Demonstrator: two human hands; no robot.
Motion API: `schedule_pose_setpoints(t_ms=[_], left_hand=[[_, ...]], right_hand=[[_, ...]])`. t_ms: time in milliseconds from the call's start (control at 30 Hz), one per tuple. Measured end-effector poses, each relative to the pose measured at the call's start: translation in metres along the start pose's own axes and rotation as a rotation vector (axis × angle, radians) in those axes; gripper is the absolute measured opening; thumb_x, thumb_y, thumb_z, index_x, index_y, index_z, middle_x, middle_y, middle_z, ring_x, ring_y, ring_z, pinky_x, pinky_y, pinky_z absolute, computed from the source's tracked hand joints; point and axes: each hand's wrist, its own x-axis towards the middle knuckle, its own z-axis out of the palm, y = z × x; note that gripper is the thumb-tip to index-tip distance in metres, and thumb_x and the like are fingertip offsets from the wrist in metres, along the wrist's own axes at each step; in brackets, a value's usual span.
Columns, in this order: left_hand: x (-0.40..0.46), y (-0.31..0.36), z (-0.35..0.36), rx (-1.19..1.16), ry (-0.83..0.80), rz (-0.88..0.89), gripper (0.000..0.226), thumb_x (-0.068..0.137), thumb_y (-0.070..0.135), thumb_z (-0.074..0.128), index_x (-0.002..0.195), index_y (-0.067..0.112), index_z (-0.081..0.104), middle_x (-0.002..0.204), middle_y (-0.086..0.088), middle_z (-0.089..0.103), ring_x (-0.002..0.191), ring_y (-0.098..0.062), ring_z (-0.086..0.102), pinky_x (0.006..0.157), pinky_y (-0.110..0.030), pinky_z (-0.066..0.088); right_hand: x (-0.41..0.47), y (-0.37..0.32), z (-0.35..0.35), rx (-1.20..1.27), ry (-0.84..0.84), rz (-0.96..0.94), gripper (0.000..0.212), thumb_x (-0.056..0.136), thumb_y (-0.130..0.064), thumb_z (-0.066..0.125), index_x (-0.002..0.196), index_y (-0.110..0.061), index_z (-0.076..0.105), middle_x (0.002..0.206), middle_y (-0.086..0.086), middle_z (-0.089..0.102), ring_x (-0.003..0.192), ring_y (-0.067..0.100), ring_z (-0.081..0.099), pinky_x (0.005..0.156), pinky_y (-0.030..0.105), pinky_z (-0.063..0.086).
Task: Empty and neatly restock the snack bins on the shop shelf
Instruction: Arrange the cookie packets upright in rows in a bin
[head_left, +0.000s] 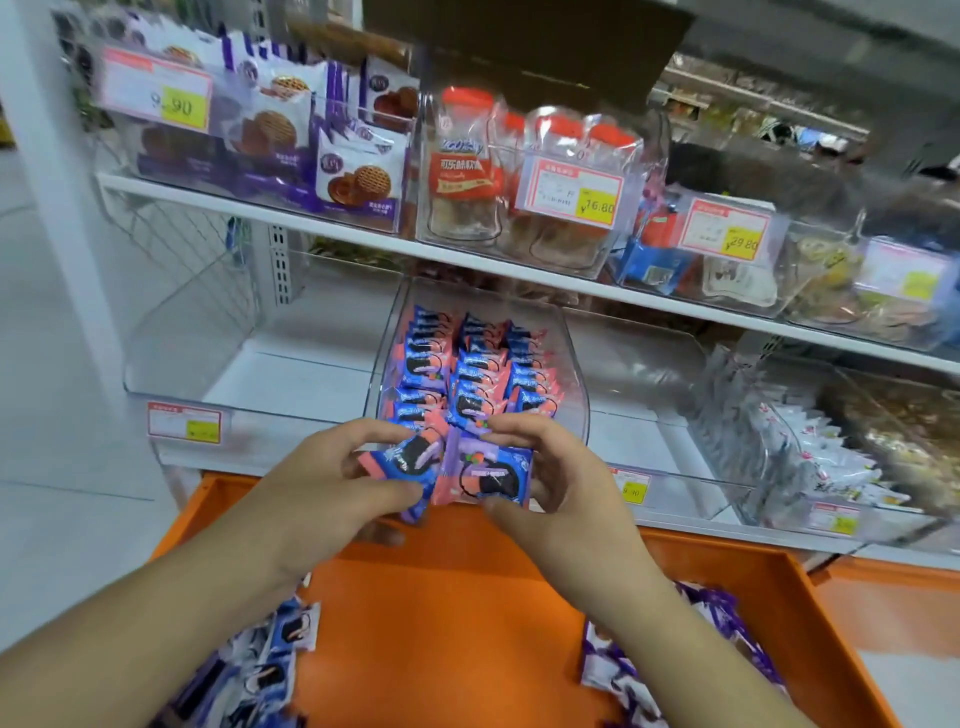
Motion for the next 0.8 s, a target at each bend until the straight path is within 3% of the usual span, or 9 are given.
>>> schedule_pose_setpoints(t_ms=[167,267,333,400,500,567,633,700,800], left_hand=[[0.008,0.004,0.004,0.012,-0.034,-0.003,0.045,0.077,0.035,0.087,0.118,0.032,0.069,0.101,-0.014,0.077,0.083,-0.026,0.078,0.076,-0.045,0.066],[0.011,0.001,0.003,0.03,-0.041,-0.015,0.046,0.077,0.026,0.088,0.118,0.027,0.067,0.106,-0.015,0.075,0.082,-0.027,0.079,0.076,-0.048,0.066],[0.012,-0.001,0.002,-0.004,-0.046,-0.006,0.045,0.08,0.018,0.087,0.119,0.023,0.066,0.109,-0.015,0.075,0.083,-0.03,0.079,0.077,-0.05,0.065],[0.012,-0.001,0.002,-0.039,-0.035,0.016,0.043,0.081,0.016,0.086,0.119,0.022,0.067,0.111,-0.016,0.073,0.084,-0.031,0.079,0.076,-0.047,0.066],[0.008,-0.001,0.005,-0.088,0.028,0.052,0.04,0.082,0.016,0.085,0.117,0.022,0.067,0.112,-0.015,0.072,0.082,-0.03,0.079,0.071,-0.041,0.066],[0.005,-0.004,0.008,-0.114,0.071,0.077,0.038,0.081,0.015,0.086,0.114,0.023,0.068,0.113,-0.012,0.073,0.086,-0.029,0.079,0.07,-0.04,0.066],[0.001,-0.007,0.01,-0.132,0.079,0.09,0.038,0.08,0.012,0.087,0.112,0.025,0.069,0.118,-0.011,0.072,0.091,-0.03,0.078,0.071,-0.04,0.066],[-0.002,-0.007,0.012,-0.14,0.068,0.103,0.038,0.081,0.007,0.085,0.113,0.023,0.069,0.112,-0.01,0.074,0.086,-0.031,0.079,0.071,-0.042,0.066],[-0.001,-0.003,0.008,-0.015,0.096,0.152,0.035,0.086,0.004,0.081,0.112,0.025,0.07,0.098,-0.004,0.077,0.075,-0.027,0.078,0.07,-0.044,0.066]], right_hand=[[0.008,0.002,0.002,-0.057,-0.079,-0.092,0.067,0.081,0.015,0.074,0.127,-0.033,0.066,0.124,-0.014,0.07,0.117,0.012,0.068,0.1,0.033,0.056],[0.007,0.001,0.002,-0.134,-0.144,-0.099,0.076,0.081,0.013,0.077,0.133,-0.042,0.061,0.132,-0.019,0.065,0.121,0.011,0.065,0.1,0.033,0.056],[0.006,0.002,0.003,-0.193,-0.091,-0.116,0.079,0.083,0.007,0.08,0.135,-0.048,0.057,0.137,-0.02,0.059,0.12,0.01,0.064,0.098,0.029,0.055],[0.003,0.003,0.005,-0.179,0.004,-0.098,0.074,0.084,0.001,0.082,0.133,-0.049,0.057,0.127,-0.016,0.063,0.111,0.012,0.066,0.093,0.027,0.056],[0.0,0.005,0.012,0.06,0.094,0.047,0.056,0.084,0.0,0.084,0.124,-0.032,0.06,0.111,-0.012,0.073,0.094,0.016,0.074,0.083,0.03,0.06],[-0.003,0.007,0.018,0.233,0.064,0.095,0.048,0.082,0.002,0.084,0.12,-0.018,0.061,0.111,-0.003,0.077,0.098,0.02,0.076,0.086,0.037,0.059],[-0.006,0.008,0.024,0.319,0.049,0.072,0.041,0.081,0.003,0.084,0.114,-0.013,0.066,0.11,0.003,0.079,0.101,0.02,0.076,0.087,0.035,0.059],[-0.007,0.008,0.027,0.422,0.117,0.061,0.033,0.082,0.004,0.082,0.109,-0.011,0.07,0.103,0.008,0.079,0.09,0.019,0.075,0.079,0.029,0.057],[-0.004,0.008,0.024,0.593,0.191,0.084,0.028,0.087,0.004,0.074,0.113,-0.007,0.072,0.105,0.018,0.077,0.094,0.031,0.073,0.085,0.04,0.057]])
